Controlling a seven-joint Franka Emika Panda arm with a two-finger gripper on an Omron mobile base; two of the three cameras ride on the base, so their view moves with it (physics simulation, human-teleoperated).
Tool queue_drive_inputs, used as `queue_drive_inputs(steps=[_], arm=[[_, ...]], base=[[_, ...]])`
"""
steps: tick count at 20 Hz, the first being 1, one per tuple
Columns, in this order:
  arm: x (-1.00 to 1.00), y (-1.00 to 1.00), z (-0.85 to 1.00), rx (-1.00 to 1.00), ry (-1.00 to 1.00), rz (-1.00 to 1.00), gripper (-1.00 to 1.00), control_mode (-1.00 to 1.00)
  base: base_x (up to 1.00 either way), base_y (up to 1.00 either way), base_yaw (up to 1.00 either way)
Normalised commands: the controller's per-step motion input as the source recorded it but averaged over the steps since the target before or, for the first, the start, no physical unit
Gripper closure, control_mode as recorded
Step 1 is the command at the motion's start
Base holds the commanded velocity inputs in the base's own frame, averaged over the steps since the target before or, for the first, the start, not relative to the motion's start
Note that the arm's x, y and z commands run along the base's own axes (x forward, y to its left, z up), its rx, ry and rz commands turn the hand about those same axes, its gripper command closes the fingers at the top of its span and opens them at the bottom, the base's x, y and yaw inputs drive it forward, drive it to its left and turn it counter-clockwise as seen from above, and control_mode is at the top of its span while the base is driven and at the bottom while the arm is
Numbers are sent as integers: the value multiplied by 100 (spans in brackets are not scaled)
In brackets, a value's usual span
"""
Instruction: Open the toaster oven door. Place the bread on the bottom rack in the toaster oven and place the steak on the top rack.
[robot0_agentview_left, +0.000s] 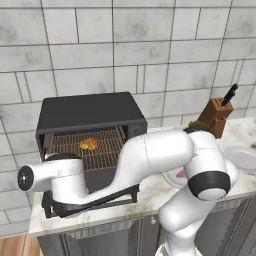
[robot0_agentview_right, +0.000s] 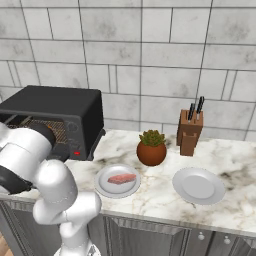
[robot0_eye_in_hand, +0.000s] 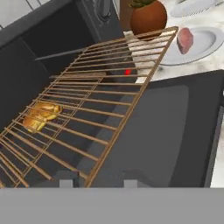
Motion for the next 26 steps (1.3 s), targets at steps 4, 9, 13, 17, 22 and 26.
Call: queue_drive_inputs(steps=[4, 9, 13, 17, 22, 26], arm=[[-6, -49, 100, 0, 14, -6, -100, -100], [-2, -90, 100, 3, 18, -11, -100, -100], [0, -100, 78, 6, 26, -14, -100, -100], [-4, -100, 30, 11, 17, -16, -100, -100], [-11, -100, 13, 14, 12, -15, -100, -100], [-1, -100, 36, 14, 15, -16, -100, -100]], base=[[0, 0, 0], [0, 0, 0], [0, 0, 0], [0, 0, 0], [0, 0, 0], [0, 0, 0]])
